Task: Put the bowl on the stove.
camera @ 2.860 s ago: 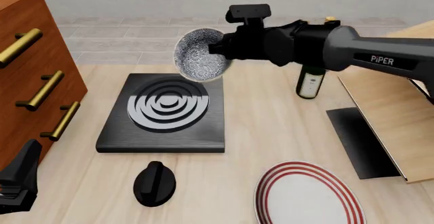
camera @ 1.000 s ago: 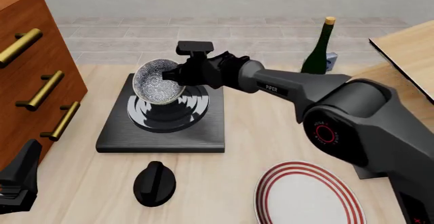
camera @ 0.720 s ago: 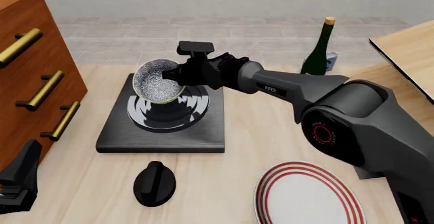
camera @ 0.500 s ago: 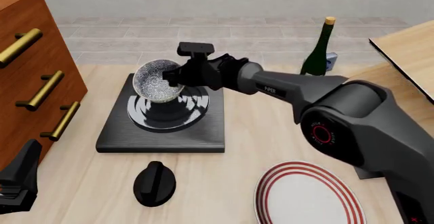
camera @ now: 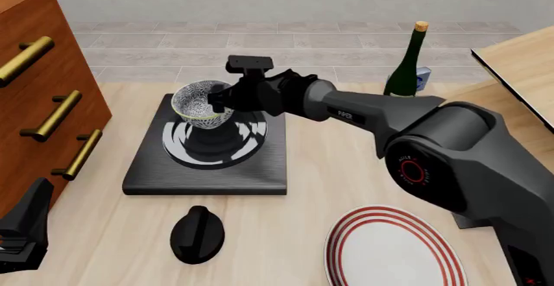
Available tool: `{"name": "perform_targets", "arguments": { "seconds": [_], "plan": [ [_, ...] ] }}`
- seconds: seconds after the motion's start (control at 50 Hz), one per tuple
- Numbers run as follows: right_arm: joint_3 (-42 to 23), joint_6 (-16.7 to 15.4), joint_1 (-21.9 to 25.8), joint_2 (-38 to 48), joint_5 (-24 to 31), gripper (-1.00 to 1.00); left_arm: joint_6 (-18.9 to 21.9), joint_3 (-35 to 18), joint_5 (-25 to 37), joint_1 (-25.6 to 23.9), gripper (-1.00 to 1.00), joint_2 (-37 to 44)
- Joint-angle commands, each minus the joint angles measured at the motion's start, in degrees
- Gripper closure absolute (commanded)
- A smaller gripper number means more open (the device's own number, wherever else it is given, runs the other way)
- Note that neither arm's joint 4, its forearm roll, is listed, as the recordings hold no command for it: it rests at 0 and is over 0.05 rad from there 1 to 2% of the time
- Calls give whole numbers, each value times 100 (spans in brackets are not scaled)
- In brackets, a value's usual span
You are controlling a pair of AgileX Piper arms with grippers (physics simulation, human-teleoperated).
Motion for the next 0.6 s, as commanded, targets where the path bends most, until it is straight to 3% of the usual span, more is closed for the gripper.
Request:
{"name": "perform_targets", "arguments": {
  "seconds": [0.02,0.36,0.6],
  "plan": [
    [-19,-76,-65,-131,95,-100,0,0,0,0,-100,0],
    [31,-201,-119,-431,208,-100,0,0,0,0,-100,0],
    [433,-283,-106,-831,103,-100,0,0,0,0,-100,0]
  ]
}}
